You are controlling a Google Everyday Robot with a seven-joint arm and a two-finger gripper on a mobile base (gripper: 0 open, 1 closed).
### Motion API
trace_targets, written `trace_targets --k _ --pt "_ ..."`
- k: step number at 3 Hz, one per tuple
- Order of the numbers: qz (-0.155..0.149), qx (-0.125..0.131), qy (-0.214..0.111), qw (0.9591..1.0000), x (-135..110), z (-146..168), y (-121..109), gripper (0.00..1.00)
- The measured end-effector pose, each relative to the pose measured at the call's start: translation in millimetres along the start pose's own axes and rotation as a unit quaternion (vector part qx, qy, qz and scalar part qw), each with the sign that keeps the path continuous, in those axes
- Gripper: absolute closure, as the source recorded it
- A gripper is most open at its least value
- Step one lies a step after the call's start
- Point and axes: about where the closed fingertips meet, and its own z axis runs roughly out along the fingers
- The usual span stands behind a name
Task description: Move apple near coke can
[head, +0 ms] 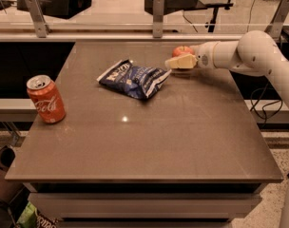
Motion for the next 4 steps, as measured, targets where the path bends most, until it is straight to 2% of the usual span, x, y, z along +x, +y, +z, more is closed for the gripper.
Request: trace_targets --k 1,3,4 --pt "0.004 -0.009 -0.008 0.9999 2.8 12.6 0.7 0.41" --pt "0.004 -0.013 -0.006 0.9999 3.7 17.5 4.5 0.88" --pt "0.005 -0.015 -0.006 0.9999 4.2 20.2 6.4 1.0"
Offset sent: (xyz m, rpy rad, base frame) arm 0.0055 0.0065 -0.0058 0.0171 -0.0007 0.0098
